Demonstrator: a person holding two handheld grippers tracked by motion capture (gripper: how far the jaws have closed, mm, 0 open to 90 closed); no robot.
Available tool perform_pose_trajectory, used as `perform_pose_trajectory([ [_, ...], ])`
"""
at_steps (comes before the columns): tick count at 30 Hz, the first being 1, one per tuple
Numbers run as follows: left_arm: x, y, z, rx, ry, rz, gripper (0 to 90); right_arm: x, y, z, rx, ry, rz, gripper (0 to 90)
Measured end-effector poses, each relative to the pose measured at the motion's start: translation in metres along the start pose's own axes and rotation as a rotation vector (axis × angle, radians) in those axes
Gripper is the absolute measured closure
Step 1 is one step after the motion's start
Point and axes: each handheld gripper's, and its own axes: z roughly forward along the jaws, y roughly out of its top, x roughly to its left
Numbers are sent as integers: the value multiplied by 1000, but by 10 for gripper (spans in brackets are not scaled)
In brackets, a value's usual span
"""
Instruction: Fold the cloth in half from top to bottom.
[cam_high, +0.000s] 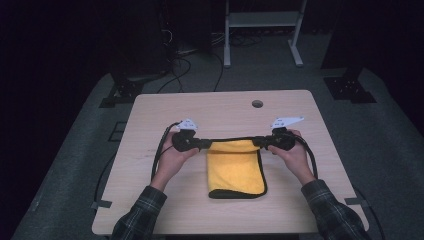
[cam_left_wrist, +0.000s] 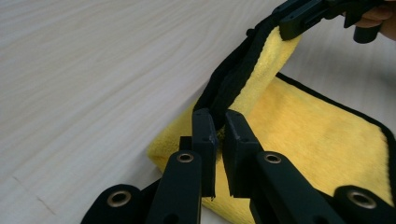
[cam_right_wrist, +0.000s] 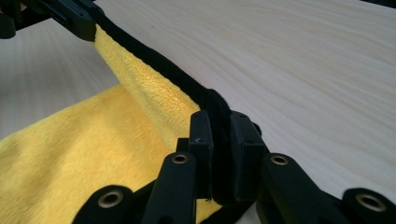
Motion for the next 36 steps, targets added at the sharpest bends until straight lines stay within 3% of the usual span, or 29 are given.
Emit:
perform_pose_trajectory([
  [10, -31, -19, -13, 18, -29, 31, 837, 33, -19, -21, 6, 18, -43, 797],
  [19, -54, -44, -15, 66, -60, 28, 836, 60, -38, -30, 35, 35, -66, 795],
  [30, -67, -66, -6, 165, -97, 31, 823, 73, -65, -29, 105, 59, -52, 777],
  [36, -68, -66, -16, 136, -99, 22, 752, 77, -67, -37, 95, 61, -67, 664],
])
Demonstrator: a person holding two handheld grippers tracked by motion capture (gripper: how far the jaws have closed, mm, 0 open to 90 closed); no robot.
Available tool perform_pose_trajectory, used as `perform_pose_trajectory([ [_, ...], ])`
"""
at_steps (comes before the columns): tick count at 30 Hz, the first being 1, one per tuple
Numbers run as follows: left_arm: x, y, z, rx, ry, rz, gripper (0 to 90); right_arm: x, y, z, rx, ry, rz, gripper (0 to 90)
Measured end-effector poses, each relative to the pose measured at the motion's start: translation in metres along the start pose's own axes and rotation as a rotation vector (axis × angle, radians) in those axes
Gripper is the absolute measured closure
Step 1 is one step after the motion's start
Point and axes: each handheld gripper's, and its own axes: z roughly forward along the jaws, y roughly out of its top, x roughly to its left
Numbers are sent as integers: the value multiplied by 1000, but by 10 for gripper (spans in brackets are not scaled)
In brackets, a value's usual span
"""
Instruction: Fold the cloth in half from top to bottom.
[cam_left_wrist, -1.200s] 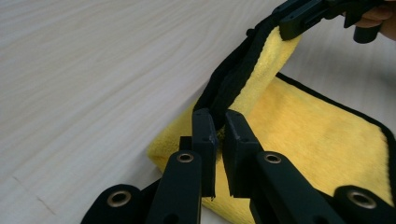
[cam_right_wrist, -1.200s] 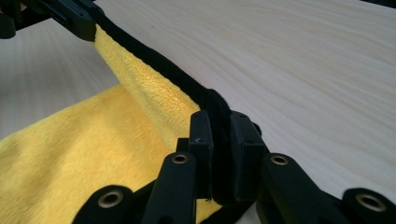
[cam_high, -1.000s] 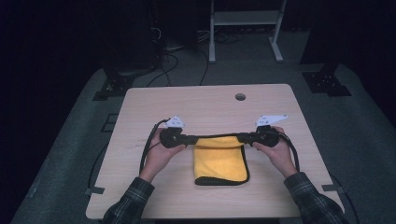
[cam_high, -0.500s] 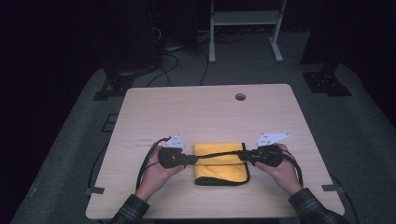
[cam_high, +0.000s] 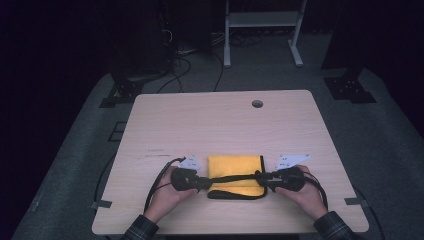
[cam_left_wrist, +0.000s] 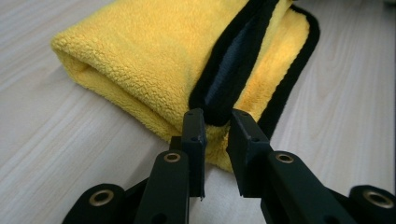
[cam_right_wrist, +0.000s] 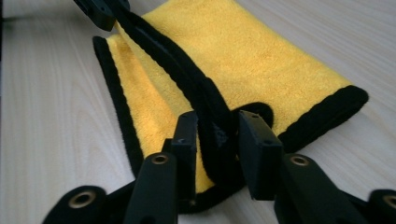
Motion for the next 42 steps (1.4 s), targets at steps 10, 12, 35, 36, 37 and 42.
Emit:
perform_pose_trajectory([
  [10, 1, 7, -29, -104, 11, -1, 798, 1, -3, -47, -141, -22, 14, 720],
  [12, 4, 12, -28, -114, 15, 6, 836, -4, -2, -49, -153, -39, 24, 756],
  [35, -14, -2, 19, 35, -54, 24, 843, 14, -8, 12, 85, 103, -46, 880],
  [36, -14, -2, 21, 42, -53, 25, 843, 14, -8, 13, 90, 100, -55, 881],
  [37, -14, -3, 23, 50, -46, 29, 844, 14, -9, 14, 92, 96, -64, 883],
  [42, -15, -4, 22, 40, -36, 26, 829, 18, -9, 14, 95, 75, -84, 864],
])
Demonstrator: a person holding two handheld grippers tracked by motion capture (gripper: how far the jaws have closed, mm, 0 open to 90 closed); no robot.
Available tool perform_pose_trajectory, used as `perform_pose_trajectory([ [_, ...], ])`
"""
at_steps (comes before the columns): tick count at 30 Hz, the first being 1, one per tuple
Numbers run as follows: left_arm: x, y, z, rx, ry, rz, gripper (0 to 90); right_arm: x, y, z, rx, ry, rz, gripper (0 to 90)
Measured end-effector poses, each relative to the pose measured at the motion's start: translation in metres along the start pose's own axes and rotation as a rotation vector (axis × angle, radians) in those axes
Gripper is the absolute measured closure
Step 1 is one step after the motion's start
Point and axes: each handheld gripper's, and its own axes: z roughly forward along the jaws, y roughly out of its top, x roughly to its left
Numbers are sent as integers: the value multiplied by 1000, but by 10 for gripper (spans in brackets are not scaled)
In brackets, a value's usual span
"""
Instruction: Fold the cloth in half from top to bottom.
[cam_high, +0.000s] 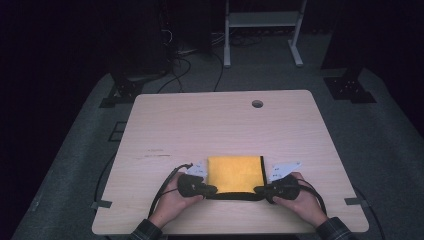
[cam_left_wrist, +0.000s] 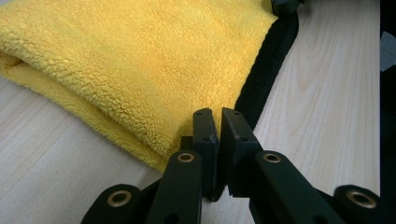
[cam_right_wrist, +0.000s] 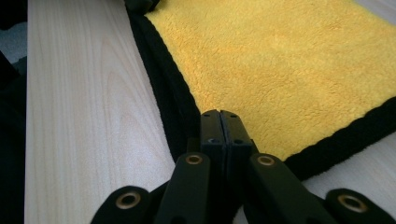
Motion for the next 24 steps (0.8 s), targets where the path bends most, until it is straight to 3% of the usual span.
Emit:
perform_pose_trajectory([
  [4, -1, 4, -10, -49, 28, 13, 642, -5, 0, -6, -54, -33, 27, 651],
  [11, 7, 3, -27, -128, 127, -10, 357, -20, -2, -18, -116, -136, 91, 415],
  [17, 16, -6, -41, -147, 189, -46, 236, -28, -6, -30, -155, -195, 118, 323],
  [24, 26, -26, -62, -144, 267, -79, 181, -36, -16, -43, -158, -272, 155, 272],
])
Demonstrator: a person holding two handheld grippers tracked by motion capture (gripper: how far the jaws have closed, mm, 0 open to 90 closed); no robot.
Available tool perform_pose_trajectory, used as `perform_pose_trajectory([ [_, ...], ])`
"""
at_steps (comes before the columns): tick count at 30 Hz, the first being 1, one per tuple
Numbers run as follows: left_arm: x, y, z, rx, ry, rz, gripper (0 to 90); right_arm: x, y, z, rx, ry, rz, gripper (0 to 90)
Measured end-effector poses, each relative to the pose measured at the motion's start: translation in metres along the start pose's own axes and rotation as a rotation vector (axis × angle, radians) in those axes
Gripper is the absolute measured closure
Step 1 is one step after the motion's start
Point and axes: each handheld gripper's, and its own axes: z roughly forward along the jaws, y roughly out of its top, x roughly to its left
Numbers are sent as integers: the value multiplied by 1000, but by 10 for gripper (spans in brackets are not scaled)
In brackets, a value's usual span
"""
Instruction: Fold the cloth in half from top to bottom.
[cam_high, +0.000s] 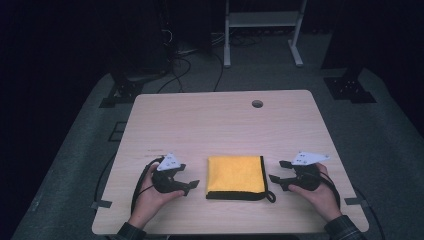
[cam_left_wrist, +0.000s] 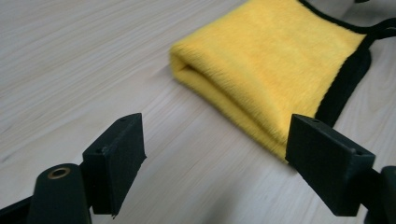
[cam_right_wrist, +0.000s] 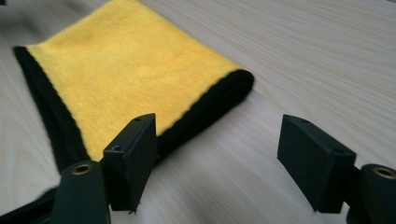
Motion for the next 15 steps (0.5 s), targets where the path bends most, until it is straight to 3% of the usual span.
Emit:
perform_pose_trajectory([
  [8, 21, -30, -21, 46, 90, -33, 166, -14, -14, -14, 23, -56, 37, 236],
  [15, 35, -54, -30, 81, 143, -83, 103, -25, -28, -22, 86, -127, 50, 183],
])
